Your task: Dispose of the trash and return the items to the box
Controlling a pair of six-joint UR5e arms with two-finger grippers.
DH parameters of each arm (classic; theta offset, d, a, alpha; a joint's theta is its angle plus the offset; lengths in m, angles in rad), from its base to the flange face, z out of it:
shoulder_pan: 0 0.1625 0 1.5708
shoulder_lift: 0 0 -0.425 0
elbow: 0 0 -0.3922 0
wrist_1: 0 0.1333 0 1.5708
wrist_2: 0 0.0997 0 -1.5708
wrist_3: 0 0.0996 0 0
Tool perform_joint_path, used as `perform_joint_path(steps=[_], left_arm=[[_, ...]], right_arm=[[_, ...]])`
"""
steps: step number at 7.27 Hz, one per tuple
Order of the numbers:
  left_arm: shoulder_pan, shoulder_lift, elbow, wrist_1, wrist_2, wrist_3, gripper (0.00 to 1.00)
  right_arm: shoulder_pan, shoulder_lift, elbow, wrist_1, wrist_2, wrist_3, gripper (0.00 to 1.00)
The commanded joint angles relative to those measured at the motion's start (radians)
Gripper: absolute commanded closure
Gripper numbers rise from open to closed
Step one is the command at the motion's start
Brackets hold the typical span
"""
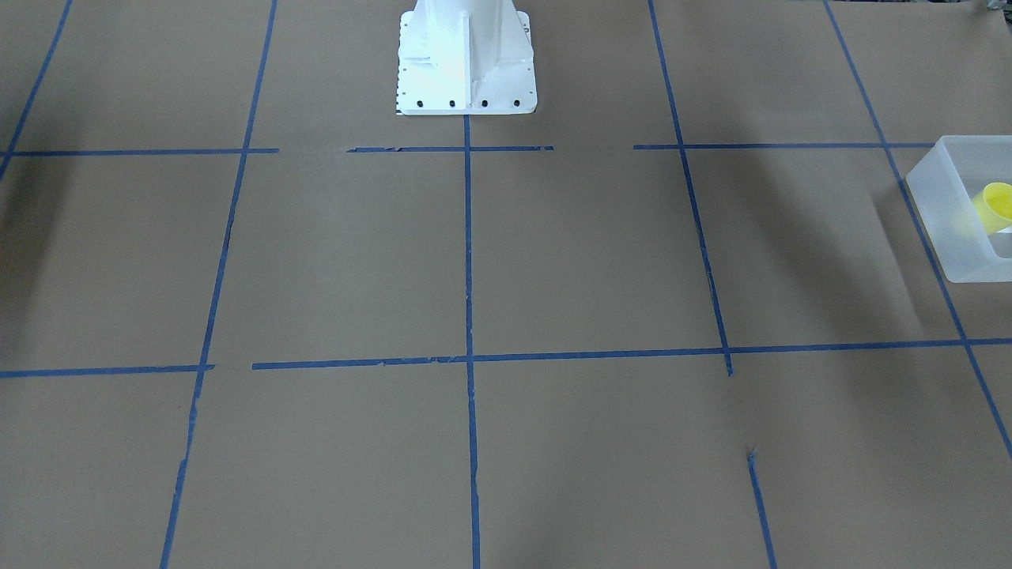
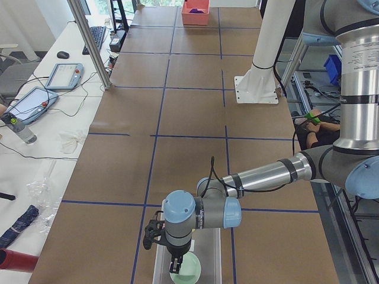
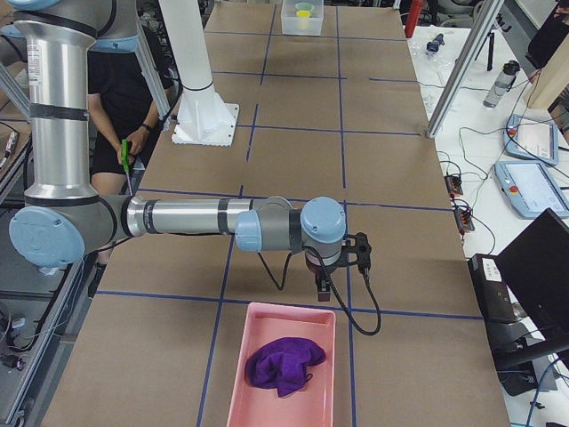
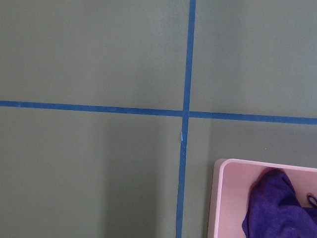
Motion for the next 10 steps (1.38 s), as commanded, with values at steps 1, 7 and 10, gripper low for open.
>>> perform_joint_path(steps=[1, 7, 10], left_arm=[[-0.009, -0.008, -0.062, 0.010, -0.004, -0.009, 0.00], [0.052, -0.008, -0.254, 0.016, -0.281, -0.317, 0.00], [0.141, -0.008, -0.304, 0.015, -0.271, -0.385, 0.00]], right_arm=[[0.000, 0.000, 0.000, 0.000, 0.003, 0.000, 0.00], [0.000, 0.008, 0.001, 0.002, 0.003, 0.000, 0.00], [0.000, 0.008, 0.001, 0.002, 0.003, -0.002, 0.00]])
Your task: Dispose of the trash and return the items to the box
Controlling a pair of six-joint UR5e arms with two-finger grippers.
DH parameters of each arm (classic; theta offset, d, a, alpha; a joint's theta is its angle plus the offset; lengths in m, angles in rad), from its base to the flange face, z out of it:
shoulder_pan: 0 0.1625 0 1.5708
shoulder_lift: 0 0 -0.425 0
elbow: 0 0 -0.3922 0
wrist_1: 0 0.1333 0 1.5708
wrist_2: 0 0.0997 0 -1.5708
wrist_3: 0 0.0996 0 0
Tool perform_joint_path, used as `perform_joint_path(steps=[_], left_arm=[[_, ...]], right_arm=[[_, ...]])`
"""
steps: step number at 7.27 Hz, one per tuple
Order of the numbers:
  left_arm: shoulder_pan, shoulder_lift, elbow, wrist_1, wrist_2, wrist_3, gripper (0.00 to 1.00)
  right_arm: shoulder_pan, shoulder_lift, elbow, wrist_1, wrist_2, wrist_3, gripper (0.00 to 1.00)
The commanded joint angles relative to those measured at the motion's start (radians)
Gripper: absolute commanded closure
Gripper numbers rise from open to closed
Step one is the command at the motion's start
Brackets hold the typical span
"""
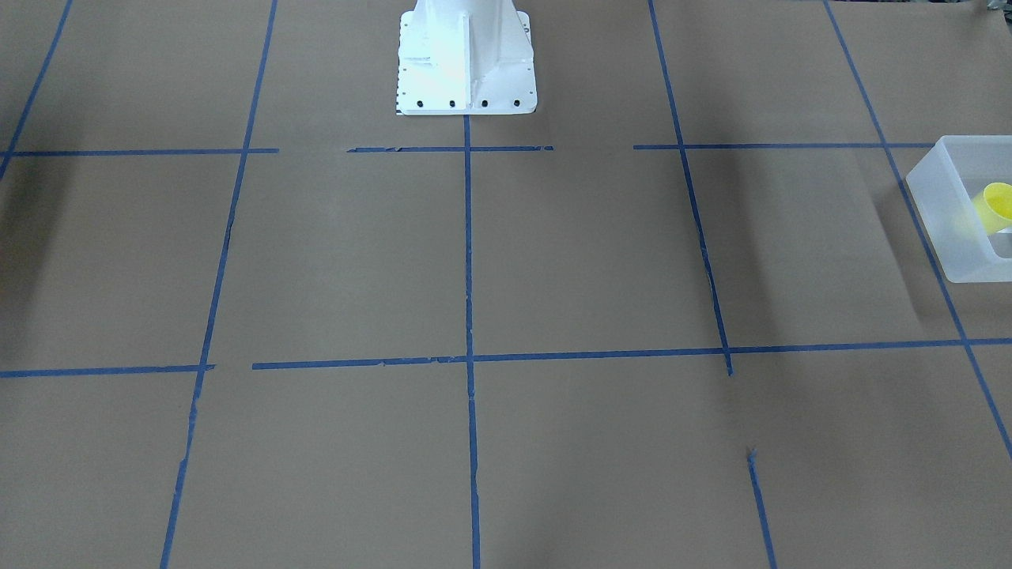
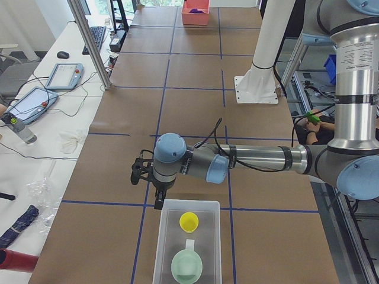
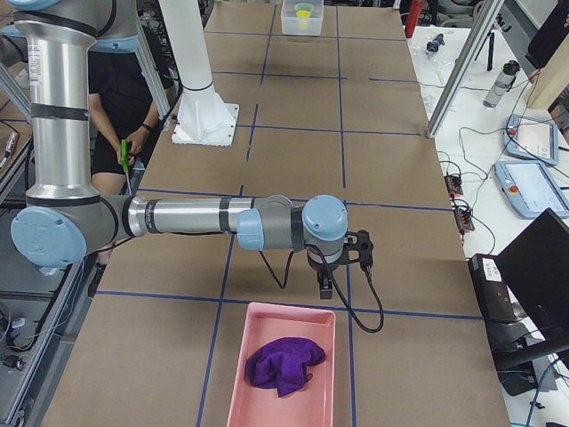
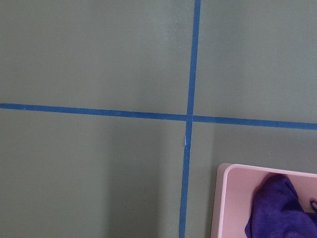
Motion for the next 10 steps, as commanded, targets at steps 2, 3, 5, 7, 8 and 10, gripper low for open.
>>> perform_joint_path(steps=[2, 3, 5, 7, 8, 10], left_arm=[[0.022, 0.005, 0.008, -0.001, 0.000, -0.016, 0.00], [0.022, 0.013, 0.011, 0.001, 0.000, -0.016, 0.00], [0.019, 0.017, 0.011, 0.001, 0.000, -0.016, 0.00], [0.019, 0.019, 0.013, 0.001, 0.000, -0.016, 0.00], [0.019, 0.019, 0.013, 0.002, 0.000, -0.015, 0.00], [0.019, 0.017, 0.013, 0.002, 0.000, -0.015, 0.00]], right_arm=[[-0.002, 0.005, -0.006, 0.000, 0.000, -0.001, 0.00], [0.000, 0.009, -0.011, -0.001, -0.002, -0.001, 0.00], [0.000, 0.009, -0.012, -0.002, -0.002, -0.003, 0.00], [0.000, 0.009, -0.015, -0.002, -0.002, -0.003, 0.00], [0.000, 0.009, -0.015, -0.002, -0.002, -0.003, 0.00], [0.000, 0.009, -0.015, -0.002, -0.002, -0.003, 0.00]])
